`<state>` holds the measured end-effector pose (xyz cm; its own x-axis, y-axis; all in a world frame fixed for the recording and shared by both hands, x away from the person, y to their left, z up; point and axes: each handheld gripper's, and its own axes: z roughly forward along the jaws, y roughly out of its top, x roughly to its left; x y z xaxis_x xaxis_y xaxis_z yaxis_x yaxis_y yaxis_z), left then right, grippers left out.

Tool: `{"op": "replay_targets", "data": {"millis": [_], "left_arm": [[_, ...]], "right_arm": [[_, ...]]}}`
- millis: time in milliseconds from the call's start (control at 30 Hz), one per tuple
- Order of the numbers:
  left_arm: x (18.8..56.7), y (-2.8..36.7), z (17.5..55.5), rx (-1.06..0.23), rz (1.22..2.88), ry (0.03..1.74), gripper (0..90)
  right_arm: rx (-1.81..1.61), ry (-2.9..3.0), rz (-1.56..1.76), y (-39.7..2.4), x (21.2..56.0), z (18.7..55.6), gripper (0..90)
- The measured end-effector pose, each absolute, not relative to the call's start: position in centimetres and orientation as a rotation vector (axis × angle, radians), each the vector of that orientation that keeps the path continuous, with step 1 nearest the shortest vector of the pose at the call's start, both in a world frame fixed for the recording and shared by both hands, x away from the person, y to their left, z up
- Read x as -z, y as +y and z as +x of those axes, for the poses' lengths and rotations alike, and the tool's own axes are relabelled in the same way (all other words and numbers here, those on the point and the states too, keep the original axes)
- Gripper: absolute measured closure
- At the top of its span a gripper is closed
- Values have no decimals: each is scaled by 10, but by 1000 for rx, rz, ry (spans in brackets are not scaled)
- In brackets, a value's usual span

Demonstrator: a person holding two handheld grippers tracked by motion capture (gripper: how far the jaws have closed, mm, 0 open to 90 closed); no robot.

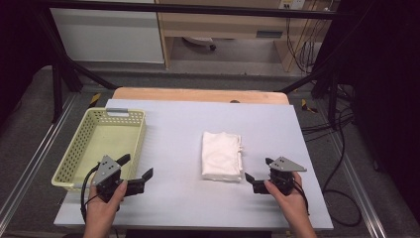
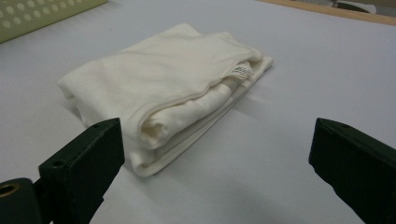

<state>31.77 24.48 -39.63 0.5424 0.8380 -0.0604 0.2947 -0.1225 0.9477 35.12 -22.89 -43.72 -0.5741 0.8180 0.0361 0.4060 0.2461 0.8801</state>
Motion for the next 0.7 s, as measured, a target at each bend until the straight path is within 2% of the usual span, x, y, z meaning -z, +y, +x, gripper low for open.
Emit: {"op": "replay_targets", "data": {"millis": [400,700], "left_arm": [[386,221,313,-652,1698,890,63],[380,200,314,-568,1757,827,71]], "right_arm": [[-1279,2063,1143,-230,436,353,34],[-1267,2072,1143,-228,436,353,31]]}}
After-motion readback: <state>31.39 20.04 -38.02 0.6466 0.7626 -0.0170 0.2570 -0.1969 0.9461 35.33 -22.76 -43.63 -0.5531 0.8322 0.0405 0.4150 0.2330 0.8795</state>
